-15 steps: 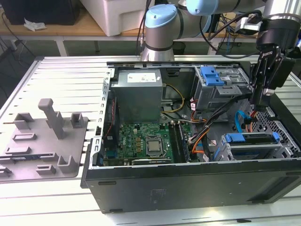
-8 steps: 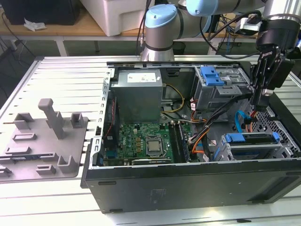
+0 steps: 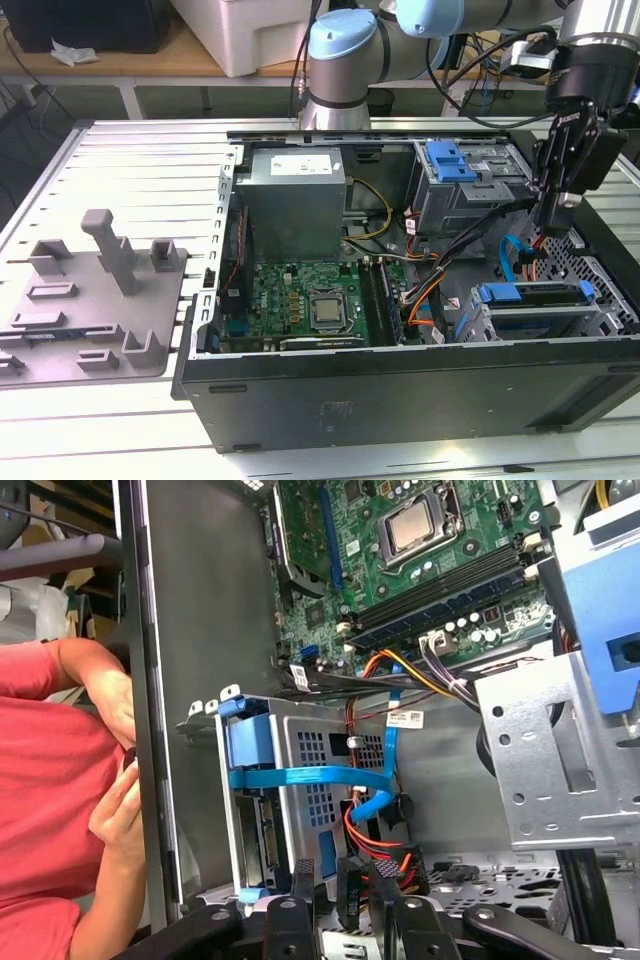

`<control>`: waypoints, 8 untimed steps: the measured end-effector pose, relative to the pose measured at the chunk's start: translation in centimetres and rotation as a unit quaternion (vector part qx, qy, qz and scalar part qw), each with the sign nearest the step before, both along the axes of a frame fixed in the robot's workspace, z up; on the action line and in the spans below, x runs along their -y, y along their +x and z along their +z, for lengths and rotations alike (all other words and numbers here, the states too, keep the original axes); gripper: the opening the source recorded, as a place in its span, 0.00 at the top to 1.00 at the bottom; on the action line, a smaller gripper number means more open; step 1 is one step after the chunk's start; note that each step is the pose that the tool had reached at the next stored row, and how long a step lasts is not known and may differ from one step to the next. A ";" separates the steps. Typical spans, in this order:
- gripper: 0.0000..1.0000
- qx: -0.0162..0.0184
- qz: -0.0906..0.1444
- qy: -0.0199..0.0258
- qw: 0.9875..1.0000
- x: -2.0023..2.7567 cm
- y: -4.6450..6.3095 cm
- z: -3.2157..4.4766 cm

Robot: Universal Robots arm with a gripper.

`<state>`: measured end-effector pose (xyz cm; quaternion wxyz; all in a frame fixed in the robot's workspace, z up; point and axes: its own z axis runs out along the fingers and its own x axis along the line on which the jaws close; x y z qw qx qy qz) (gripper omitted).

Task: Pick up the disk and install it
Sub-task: 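Insert the first disk wire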

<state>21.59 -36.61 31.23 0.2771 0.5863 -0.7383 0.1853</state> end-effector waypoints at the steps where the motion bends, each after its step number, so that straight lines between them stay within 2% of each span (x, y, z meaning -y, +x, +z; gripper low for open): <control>1: 0.65 0.000 0.000 0.000 1.000 0.04 0.0 0.00; 8: 0.65 0.000 -0.001 -0.001 1.000 0.06 0.2 -0.02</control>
